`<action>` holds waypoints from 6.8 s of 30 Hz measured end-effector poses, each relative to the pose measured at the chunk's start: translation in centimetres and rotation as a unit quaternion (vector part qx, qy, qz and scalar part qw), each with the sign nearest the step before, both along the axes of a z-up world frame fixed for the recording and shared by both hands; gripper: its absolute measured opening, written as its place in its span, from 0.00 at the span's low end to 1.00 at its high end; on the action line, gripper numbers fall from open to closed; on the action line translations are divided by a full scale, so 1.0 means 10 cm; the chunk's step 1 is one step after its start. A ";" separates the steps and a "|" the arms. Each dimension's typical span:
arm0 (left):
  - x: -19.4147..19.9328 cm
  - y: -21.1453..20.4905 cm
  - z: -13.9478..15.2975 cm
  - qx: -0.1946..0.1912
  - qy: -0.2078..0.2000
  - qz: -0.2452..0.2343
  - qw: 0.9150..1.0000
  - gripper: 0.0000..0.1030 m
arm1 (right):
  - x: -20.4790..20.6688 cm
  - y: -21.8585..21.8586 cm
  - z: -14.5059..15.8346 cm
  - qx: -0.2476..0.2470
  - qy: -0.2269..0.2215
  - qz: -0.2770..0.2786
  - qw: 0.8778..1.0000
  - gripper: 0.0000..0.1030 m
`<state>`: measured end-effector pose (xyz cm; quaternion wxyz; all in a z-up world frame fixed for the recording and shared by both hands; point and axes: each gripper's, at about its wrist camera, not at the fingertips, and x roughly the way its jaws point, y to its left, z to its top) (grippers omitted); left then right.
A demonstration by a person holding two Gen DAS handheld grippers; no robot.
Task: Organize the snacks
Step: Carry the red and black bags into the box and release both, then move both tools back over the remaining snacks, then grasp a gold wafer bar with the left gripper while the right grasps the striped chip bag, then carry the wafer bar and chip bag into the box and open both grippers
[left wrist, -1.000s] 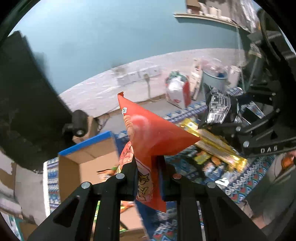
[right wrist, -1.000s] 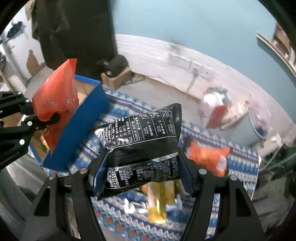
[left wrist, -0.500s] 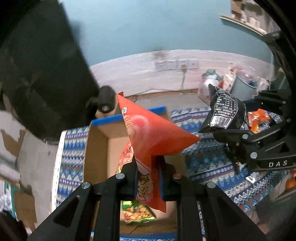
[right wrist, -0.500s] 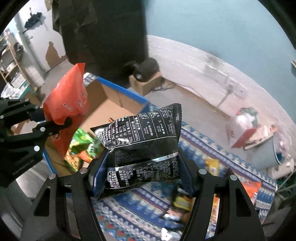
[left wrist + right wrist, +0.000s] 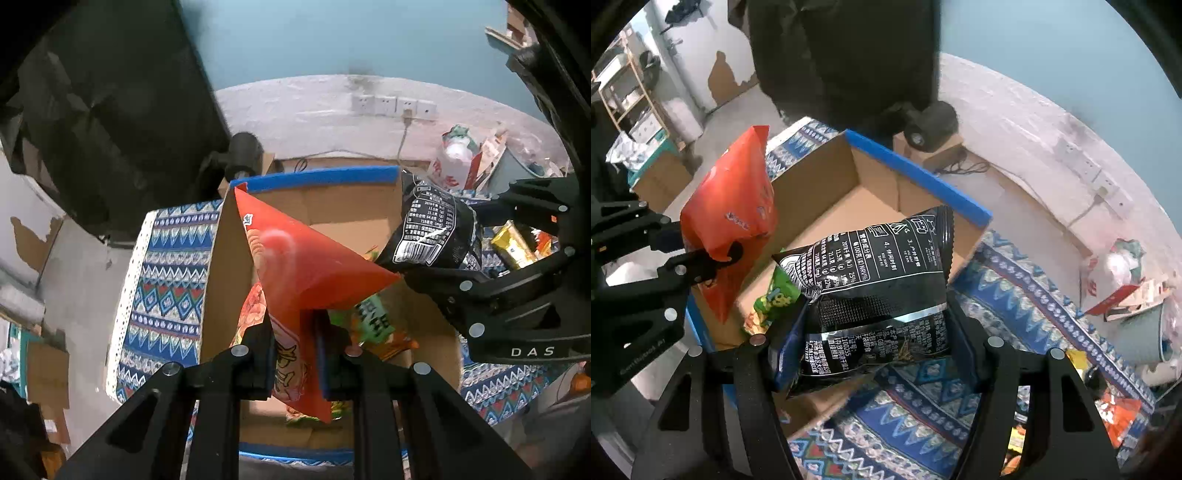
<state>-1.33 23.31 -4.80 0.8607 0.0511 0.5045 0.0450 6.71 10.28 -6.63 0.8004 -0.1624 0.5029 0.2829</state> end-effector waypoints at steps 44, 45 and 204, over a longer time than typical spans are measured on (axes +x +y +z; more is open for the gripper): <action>0.25 -1.33 0.12 -0.033 0.019 -0.092 0.995 0.58 | -0.26 -1.80 0.18 -0.047 -0.004 -0.071 0.996 0.73; 0.26 -1.40 0.11 -0.034 0.022 -0.096 0.995 0.58 | -0.27 -1.87 0.18 -0.049 -0.004 -0.073 0.996 0.73; 0.06 -0.46 0.23 0.010 -0.041 0.014 0.999 0.27 | -0.23 -0.53 0.33 0.040 0.001 -0.037 0.999 0.38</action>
